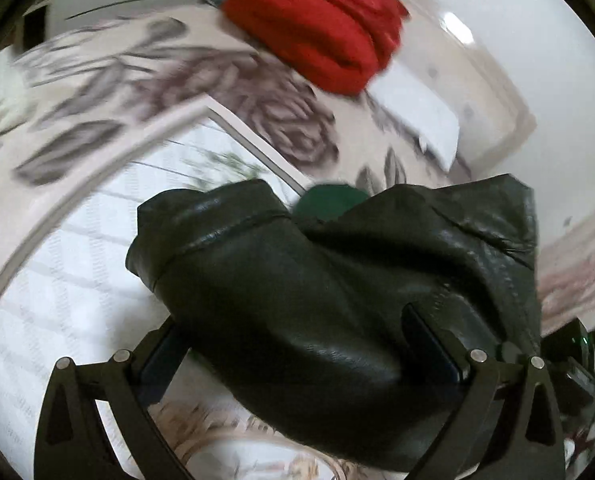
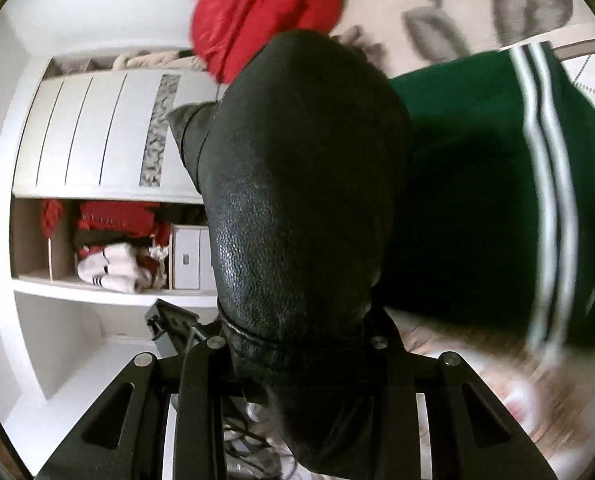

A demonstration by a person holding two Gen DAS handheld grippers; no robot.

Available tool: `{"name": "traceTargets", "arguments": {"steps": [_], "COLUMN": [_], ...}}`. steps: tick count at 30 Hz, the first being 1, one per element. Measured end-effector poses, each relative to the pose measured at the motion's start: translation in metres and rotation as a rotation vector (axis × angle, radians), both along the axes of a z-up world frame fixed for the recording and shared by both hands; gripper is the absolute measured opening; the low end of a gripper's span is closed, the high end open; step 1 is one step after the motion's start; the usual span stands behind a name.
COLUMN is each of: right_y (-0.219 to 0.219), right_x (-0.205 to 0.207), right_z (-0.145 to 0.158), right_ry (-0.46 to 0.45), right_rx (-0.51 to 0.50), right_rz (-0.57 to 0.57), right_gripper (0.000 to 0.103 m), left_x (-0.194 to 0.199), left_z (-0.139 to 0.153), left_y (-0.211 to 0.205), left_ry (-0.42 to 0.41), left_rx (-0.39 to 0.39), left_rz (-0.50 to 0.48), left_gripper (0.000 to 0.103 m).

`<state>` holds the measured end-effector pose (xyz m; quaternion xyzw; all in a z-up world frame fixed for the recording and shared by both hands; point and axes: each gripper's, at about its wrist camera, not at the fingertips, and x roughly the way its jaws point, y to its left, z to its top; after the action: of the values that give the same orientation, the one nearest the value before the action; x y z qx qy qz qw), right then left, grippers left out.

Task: Fold large clothes
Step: 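Open both tools and lift them away from the folded jacket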

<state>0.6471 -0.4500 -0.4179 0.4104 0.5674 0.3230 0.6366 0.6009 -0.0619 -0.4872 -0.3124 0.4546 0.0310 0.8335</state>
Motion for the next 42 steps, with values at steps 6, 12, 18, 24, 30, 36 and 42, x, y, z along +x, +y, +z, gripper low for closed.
{"name": "traceTargets", "arguments": {"steps": [6, 12, 18, 24, 30, 36, 42], "right_y": [-0.062, -0.053, -0.023, 0.021, 0.041, 0.054, 0.068], "right_x": [0.043, 0.026, -0.008, -0.061, -0.128, -0.215, -0.290], "right_z": [-0.099, -0.075, -0.037, -0.003, 0.051, 0.160, 0.272], "right_ry": [0.155, 0.093, 0.018, -0.117, -0.178, -0.236, -0.283], "right_rx": [-0.100, -0.295, -0.678, -1.123, -1.215, -1.244, -1.259], "right_rz": [-0.085, -0.087, -0.174, -0.133, -0.139, -0.217, -0.282], "right_gripper": [0.050, 0.069, 0.099, 0.102, 0.103, 0.103, 0.103], "left_x": [0.036, 0.015, -0.010, -0.034, -0.077, -0.136, -0.209], "left_z": [-0.066, -0.066, -0.032, -0.006, 0.050, 0.143, 0.240], "left_y": [-0.052, -0.048, -0.050, -0.056, -0.059, -0.061, -0.072], "left_ry": [0.130, 0.140, 0.104, 0.124, 0.081, 0.052, -0.006], "left_rx": [0.182, 0.232, 0.417, 0.532, 0.553, 0.525, 0.559], "left_rz": [-0.153, -0.165, -0.137, -0.138, -0.157, -0.190, -0.242], "left_gripper": [0.103, 0.103, 0.103, 0.103, 0.103, 0.103, 0.103]}}
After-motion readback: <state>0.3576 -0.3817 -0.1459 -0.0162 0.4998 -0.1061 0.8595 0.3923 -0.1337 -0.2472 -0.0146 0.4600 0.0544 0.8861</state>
